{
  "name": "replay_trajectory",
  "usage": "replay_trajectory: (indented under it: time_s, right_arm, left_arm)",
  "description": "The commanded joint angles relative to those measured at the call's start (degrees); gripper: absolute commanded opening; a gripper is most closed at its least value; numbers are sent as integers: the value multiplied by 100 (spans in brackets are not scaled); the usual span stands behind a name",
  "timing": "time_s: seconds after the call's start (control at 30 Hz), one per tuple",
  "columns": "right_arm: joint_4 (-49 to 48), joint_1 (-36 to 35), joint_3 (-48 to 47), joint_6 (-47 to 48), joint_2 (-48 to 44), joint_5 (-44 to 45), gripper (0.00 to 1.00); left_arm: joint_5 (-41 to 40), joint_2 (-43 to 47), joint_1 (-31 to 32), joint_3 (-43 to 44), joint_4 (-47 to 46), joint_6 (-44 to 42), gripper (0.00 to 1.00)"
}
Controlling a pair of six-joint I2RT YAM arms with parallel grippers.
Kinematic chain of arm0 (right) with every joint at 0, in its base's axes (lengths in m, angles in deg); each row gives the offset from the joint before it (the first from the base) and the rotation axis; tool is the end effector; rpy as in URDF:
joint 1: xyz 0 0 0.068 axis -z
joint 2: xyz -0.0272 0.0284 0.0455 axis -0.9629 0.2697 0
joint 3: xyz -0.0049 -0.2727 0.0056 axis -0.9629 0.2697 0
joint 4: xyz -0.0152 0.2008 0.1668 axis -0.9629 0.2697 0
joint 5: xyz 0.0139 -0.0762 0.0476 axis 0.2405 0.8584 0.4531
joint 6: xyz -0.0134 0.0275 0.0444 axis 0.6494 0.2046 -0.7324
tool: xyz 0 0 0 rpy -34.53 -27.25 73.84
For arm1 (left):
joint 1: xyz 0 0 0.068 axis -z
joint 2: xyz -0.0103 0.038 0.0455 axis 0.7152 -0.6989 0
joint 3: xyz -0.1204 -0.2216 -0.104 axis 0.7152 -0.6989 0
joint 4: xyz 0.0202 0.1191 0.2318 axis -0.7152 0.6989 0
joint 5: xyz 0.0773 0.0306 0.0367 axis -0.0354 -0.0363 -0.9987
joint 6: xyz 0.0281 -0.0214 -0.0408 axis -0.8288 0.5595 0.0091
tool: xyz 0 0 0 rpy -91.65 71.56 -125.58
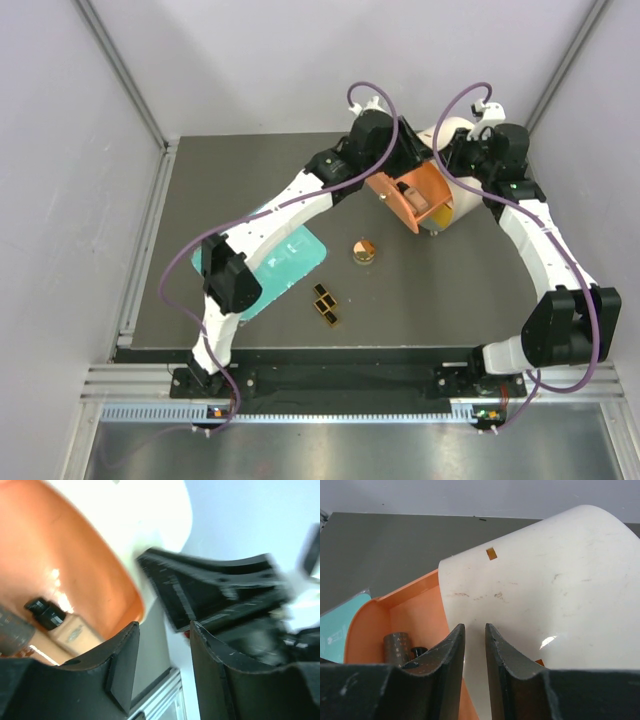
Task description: Organize the makeup
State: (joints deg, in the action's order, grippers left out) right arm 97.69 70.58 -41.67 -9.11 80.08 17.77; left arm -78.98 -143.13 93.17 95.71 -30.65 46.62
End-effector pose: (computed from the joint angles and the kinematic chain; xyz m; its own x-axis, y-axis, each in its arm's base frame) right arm 0.3326 0.0323 0.3521 -0.3743 0.1179 -0.9198 -0.2859 0.9289 0.2354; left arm 0.3326 -0.3636 0.3891 -0.7651 -0.4742 -0.4356 0.1462 0.5309 -0.8347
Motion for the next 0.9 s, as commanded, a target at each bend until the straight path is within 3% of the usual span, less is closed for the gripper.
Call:
replay_trajectory:
  time_s: [0.0, 0.2, 0.33, 0.53, 0.87]
  right_arm:
    - [1913, -54, 478, 126, 510, 240, 25]
    - [1922, -54, 478, 152, 519, 258, 25]
    - [1930, -54, 452, 179, 545, 249, 25]
    - [1983, -45, 416, 214, 519, 240, 25]
    - [2001, -54, 434, 232, 545, 249, 25]
  left_arm:
    - [-315, 796, -66, 13, -825, -357, 49]
    - [-613, 1481, -259, -583, -368, -691, 44]
    - [-414, 2455, -496, -2354, -701, -306, 44]
    - [-218, 3274, -699, -3834, -1018, 47, 42]
    - [335, 3302, -822, -4970, -1852, 821, 41]
